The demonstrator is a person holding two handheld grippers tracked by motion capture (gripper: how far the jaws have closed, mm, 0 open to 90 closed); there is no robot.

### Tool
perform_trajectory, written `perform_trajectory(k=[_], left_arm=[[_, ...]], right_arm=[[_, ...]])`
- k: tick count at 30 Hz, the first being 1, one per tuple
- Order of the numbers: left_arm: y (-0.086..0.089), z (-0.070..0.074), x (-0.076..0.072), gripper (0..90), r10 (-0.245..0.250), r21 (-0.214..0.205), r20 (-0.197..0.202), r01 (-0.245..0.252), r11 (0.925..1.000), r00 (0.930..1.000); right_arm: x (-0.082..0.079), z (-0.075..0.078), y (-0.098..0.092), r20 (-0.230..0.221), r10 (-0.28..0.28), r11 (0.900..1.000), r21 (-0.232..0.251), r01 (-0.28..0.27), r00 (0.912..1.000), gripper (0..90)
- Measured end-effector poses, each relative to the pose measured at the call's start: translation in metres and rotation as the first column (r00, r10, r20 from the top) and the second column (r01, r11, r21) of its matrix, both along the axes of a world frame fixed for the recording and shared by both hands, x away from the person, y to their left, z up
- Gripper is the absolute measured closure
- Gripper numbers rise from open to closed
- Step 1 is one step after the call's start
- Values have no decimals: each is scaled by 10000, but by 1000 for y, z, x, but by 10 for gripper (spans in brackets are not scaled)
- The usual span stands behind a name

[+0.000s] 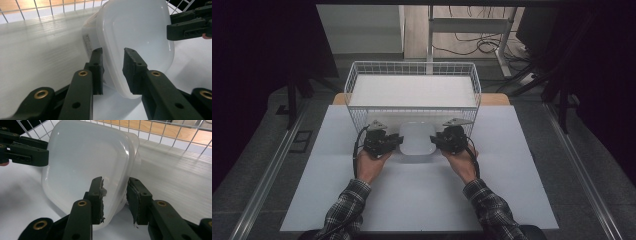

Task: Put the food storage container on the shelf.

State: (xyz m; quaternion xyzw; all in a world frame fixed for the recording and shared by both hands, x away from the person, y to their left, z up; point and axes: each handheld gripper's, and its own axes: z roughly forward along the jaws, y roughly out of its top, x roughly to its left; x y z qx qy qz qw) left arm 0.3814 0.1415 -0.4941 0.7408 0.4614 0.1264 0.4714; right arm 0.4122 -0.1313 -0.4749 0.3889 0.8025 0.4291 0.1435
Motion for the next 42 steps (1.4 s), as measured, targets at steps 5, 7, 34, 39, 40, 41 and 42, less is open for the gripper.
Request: perform_trajectory(k=[5, 7, 34, 39, 40, 41, 42], left_arm=[[-2, 4, 6, 629, 237, 586, 430, -262, 9979, 9988], [-1, 4, 7, 615, 304, 585, 454, -331, 9977, 9985], [6, 12, -9, 297, 254, -156, 798, -243, 9996, 9965], [10, 7, -29, 170, -189, -326, 842, 217, 9992, 9963], [10, 6, -33, 153, -226, -317, 823, 253, 9992, 9963], [10, 6, -33, 138, -226, -317, 823, 253, 9992, 9963], [11, 5, -39, 138, -309, -326, 740, 334, 9989, 9968]], right_arm=[[2, 2, 3, 360, -316, 9991, -264, 325, 9989, 603], [3, 2, 3, 443, -373, 9988, -285, 386, 9983, 599], [-4, 17, -5, 330, 67, 9992, 384, -80, 9994, 636], [-19, 18, -5, 299, 659, 9976, 191, -665, 9974, 836], [-22, 18, -4, 276, 802, 9966, 184, -807, 9964, 863], [-22, 18, -4, 276, 802, 9966, 184, -807, 9964, 863], [-25, 18, -4, 280, 917, 9955, 201, -922, 9954, 884]])
